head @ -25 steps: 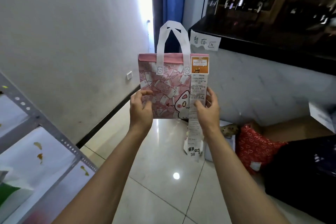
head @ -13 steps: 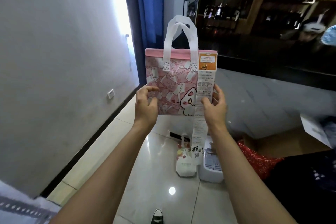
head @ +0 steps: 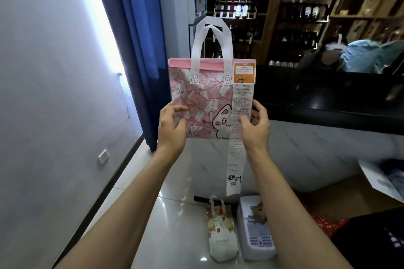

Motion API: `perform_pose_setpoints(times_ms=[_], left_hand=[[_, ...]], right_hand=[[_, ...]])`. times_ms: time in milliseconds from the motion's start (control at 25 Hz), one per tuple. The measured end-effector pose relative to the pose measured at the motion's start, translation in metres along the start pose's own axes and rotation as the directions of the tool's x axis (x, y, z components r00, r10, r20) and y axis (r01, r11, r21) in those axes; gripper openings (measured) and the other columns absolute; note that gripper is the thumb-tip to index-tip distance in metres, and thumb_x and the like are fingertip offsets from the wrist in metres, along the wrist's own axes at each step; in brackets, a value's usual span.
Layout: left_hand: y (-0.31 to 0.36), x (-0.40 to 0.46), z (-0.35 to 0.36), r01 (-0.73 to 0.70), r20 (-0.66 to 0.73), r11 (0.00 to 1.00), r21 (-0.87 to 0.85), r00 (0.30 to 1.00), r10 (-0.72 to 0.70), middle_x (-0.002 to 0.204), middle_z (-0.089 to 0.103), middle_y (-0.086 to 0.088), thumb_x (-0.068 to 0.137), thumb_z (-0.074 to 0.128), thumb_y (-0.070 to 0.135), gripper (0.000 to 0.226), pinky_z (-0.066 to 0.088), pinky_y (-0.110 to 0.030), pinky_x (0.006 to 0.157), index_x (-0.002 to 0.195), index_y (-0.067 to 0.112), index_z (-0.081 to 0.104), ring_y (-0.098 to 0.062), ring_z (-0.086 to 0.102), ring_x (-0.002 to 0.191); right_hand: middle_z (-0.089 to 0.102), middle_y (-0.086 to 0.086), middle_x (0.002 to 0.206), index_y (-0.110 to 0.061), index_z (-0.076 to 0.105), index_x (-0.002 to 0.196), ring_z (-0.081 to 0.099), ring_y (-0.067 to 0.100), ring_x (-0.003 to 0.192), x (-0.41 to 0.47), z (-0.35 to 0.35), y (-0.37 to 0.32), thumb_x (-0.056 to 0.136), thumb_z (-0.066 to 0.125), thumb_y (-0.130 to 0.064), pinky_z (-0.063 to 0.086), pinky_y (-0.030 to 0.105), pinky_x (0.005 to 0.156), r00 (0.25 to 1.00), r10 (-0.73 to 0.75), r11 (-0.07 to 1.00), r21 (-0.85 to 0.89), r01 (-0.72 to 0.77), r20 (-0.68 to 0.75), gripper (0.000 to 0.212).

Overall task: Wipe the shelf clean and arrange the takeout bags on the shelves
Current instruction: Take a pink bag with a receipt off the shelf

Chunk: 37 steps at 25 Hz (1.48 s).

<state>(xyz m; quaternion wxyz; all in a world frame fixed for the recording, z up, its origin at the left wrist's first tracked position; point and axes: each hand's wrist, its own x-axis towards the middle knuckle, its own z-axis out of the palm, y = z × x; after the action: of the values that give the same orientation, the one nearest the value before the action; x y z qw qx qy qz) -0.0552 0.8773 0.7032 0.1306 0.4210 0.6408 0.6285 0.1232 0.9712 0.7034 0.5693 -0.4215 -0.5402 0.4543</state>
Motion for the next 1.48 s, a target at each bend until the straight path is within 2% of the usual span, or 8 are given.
perform_pose_setpoints(times_ms=[200,320,600,720,880,1040,1240,1480], left_hand=[[-0.014,0.078,0.023,-0.034,0.017,0.999,0.024,0.999,0.034,0.142,0.045,0.010,0.089,0.045,0.009,0.033,0.044,-0.048,0.108,0.100,0.033,0.063,-0.017,0.042,0.137],[-0.022,0.120,0.044,-0.064,0.034,0.997,0.035,0.997,0.062,0.143,0.045,0.008,0.088,0.045,0.006,0.032,0.043,-0.050,0.108,0.102,0.028,0.064,-0.019,0.042,0.137],[-0.049,0.205,0.089,-0.047,0.046,0.996,0.070,0.998,0.044,0.136,0.047,0.011,0.088,0.048,0.004,0.031,0.038,-0.048,0.113,0.102,0.028,0.063,-0.013,0.038,0.140],[-0.064,0.230,0.104,-0.033,0.070,0.997,0.067,0.997,0.029,0.139,0.045,0.012,0.089,0.048,0.004,0.032,0.034,-0.046,0.116,0.103,0.029,0.063,-0.009,0.033,0.143],[-0.079,0.266,0.123,-0.001,0.095,0.996,0.084,0.995,-0.007,0.143,0.044,0.009,0.091,0.047,0.005,0.032,0.035,-0.045,0.116,0.104,0.030,0.062,-0.008,0.033,0.142],[-0.096,0.295,0.135,0.007,0.133,0.995,0.095,0.991,-0.019,0.149,0.038,0.009,0.092,0.048,0.004,0.032,0.031,-0.044,0.118,0.104,0.031,0.062,-0.007,0.030,0.144],[-0.108,0.318,0.136,-0.012,0.180,0.991,0.134,0.984,-0.012,0.157,0.030,0.008,0.092,0.049,0.002,0.035,0.029,-0.037,0.119,0.108,0.030,0.062,-0.008,0.028,0.146],[-0.109,0.328,0.128,0.014,0.130,0.989,0.148,0.991,-0.033,0.139,0.042,0.010,0.092,0.049,0.008,0.030,0.037,-0.040,0.114,0.104,0.030,0.064,-0.007,0.037,0.137]], right_hand=[[0.065,-0.017,0.110,-0.020,0.053,0.141,0.061,-0.019,0.093,0.077,0.032,0.011,0.091,0.064,-0.012,0.046,0.000,0.069,1.000,-0.012,1.000,0.018,0.012,0.004,0.052],[0.066,-0.015,0.113,-0.020,0.057,0.138,0.060,-0.021,0.092,0.123,0.045,0.019,0.092,0.066,-0.013,0.045,-0.001,0.069,0.999,-0.034,0.999,0.014,0.034,-0.002,0.048],[0.069,-0.011,0.110,-0.022,0.061,0.128,0.066,-0.009,0.095,0.220,0.071,0.046,0.091,0.068,-0.012,0.053,0.008,0.074,0.999,-0.036,0.999,0.023,0.036,0.010,0.039],[0.069,-0.012,0.110,-0.022,0.061,0.126,0.065,-0.012,0.094,0.244,0.082,0.057,0.089,0.068,-0.010,0.049,0.004,0.074,0.998,-0.058,0.998,-0.003,0.058,-0.008,0.039],[0.069,-0.011,0.111,-0.026,0.061,0.124,0.067,-0.004,0.099,0.280,0.091,0.069,0.089,0.066,-0.011,0.054,0.012,0.078,0.999,-0.035,0.999,-0.016,0.034,-0.020,0.038],[0.068,-0.011,0.113,-0.028,0.060,0.122,0.065,0.001,0.105,0.302,0.103,0.079,0.089,0.066,-0.011,0.053,0.012,0.082,0.999,-0.039,0.998,-0.046,0.037,-0.038,0.037],[0.067,-0.013,0.115,-0.025,0.059,0.125,0.063,-0.005,0.105,0.313,0.114,0.087,0.089,0.064,-0.013,0.050,0.007,0.080,0.996,-0.061,0.994,-0.094,0.055,-0.060,0.038],[0.065,-0.007,0.119,-0.028,0.057,0.127,0.063,0.006,0.110,0.314,0.110,0.086,0.088,0.065,-0.026,0.057,0.034,0.092,0.988,-0.129,0.971,-0.215,0.108,-0.085,0.039]])
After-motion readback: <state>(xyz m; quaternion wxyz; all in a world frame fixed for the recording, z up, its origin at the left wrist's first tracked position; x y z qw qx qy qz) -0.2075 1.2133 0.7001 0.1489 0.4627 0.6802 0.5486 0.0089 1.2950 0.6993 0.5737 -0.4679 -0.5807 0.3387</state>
